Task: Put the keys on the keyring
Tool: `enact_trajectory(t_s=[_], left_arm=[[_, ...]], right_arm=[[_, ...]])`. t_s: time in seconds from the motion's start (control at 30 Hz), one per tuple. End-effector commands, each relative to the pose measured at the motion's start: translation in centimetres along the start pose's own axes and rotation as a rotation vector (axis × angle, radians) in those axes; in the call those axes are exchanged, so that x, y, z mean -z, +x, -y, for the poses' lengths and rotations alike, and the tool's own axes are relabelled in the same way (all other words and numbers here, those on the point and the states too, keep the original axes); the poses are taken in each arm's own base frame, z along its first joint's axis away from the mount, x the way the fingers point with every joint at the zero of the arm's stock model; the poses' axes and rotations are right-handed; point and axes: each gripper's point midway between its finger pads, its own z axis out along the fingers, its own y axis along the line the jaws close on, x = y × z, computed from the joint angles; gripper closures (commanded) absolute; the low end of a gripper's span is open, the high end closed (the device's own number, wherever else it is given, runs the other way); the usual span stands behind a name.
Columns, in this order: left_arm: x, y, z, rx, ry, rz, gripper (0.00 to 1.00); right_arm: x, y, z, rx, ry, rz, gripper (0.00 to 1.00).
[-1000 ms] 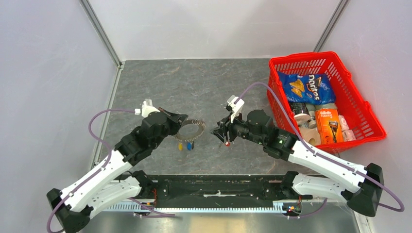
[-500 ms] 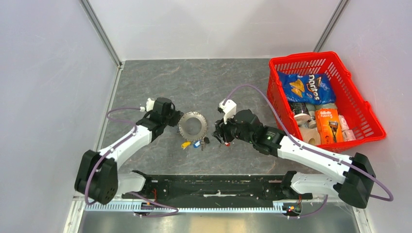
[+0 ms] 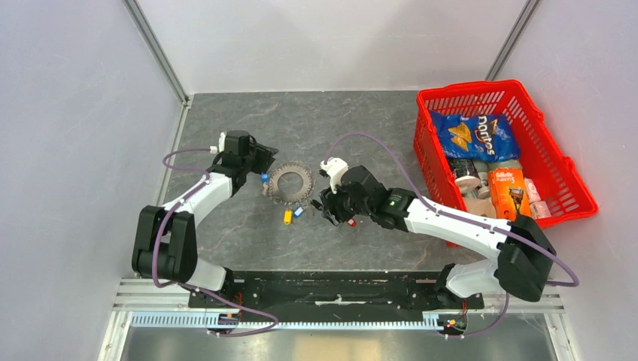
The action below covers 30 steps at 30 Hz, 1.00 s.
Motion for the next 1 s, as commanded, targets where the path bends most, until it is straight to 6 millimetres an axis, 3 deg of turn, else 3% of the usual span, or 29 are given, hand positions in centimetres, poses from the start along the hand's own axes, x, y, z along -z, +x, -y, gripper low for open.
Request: enact_trajectory(t_s=[0.0, 0.17, 0.3, 0.33, 0.6, 0.73, 0.97], left_arm=[[3.3, -0.9, 5.5, -0.131, 0.197, 0.009, 0.52], [6.5, 0.3, 6.6, -0.164, 0.292, -0.056, 0.41], [10.9, 1.0, 7.2, -0.166, 0.378, -0.076, 0.39], [12.1, 1.0, 7.0, -0.184, 0.381, -0.064, 0.33], [20.5, 0.5, 6.1, -0.466, 0.419, 0.016, 0.3], [22.5, 1.6, 5.5, -0.588, 0.458, -0.024, 0.29], [25.4, 5.1, 5.4, -0.799, 0.619, -0.18, 0.29]], right_arm=[[-0.9, -2.0, -1.7, -0.017, -0.066, 0.014, 0.43], [-2.8, -2.3, -2.8, -0.05, -0.111, -0.021, 0.43], [-4.1, -3.3, -3.9, -0.097, -0.153, -0.02, 0.43], [-4.6, -3.5, -4.1, -0.115, -0.156, -0.025, 0.43], [-8.1, -4.5, -5.4, -0.397, -0.153, -0.061, 0.43], [-10.0, -4.1, -5.5, -0.545, -0.132, -0.066, 0.44], [-12.9, -3.5, -3.9, -0.778, -0.051, -0.009, 0.46]])
